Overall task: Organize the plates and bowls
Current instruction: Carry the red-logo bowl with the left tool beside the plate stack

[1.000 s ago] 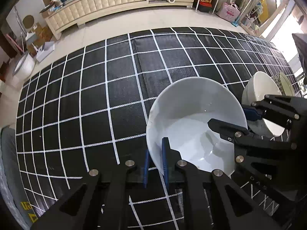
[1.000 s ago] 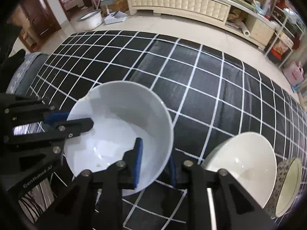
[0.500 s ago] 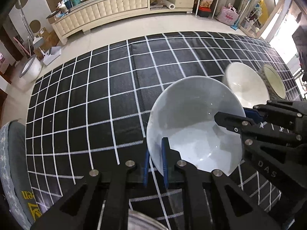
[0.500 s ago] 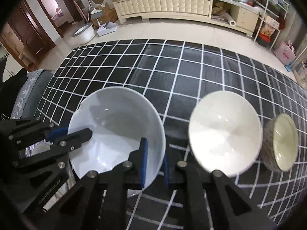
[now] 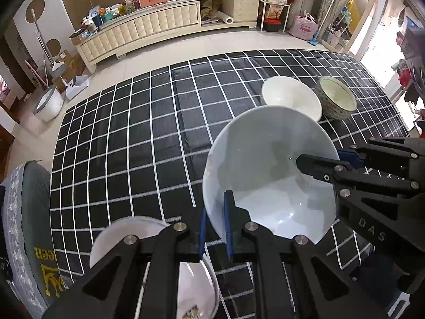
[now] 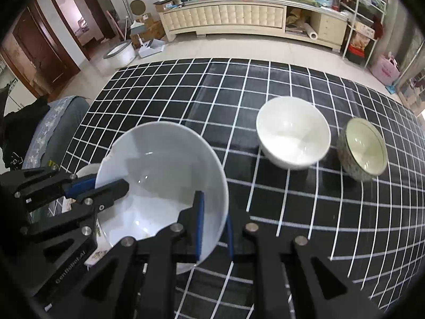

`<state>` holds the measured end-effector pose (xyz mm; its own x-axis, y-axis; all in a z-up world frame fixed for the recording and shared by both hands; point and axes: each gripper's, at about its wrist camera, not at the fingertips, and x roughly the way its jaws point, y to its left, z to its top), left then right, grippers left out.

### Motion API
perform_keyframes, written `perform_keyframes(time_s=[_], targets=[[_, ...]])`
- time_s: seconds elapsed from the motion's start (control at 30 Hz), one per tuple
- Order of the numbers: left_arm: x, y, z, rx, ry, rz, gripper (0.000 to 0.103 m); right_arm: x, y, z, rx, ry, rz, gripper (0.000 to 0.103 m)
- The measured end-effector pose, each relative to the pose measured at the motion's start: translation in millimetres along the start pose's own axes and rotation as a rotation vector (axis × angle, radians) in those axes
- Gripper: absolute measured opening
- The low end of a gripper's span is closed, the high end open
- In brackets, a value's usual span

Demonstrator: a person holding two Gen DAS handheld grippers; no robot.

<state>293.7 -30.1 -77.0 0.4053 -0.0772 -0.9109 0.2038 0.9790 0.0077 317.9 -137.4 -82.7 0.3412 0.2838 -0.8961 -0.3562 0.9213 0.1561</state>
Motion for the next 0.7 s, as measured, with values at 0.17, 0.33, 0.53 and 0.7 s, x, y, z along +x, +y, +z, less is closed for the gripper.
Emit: perform_keyframes(time_s=[0.17, 0.33, 0.53, 0.7], targets=[[-12.7, -9.1, -19.3, 0.013, -0.012, 0.008, 0.01, -7.3, 3.8, -19.1, 0.011, -0.003, 0.001, 0.018], [-15.9, -19.1, -44.4, 0.023, -0.015, 0.002, 0.01, -5.1, 1.2, -44.3, 0.029, 0.016, 0.002, 0.018], [-2.7, -27.5, -69.6, 0.019, 0.019, -0.005, 0.01, 7.5, 2.9, -66.3, 0.05, 0.059, 0.011, 0.018], [11.4, -31.1, -82.3, 0.013, 0.04, -0.004, 0.01, 19.9, 2.4, -81.6, 0.069, 0.088, 0.008, 0.018]])
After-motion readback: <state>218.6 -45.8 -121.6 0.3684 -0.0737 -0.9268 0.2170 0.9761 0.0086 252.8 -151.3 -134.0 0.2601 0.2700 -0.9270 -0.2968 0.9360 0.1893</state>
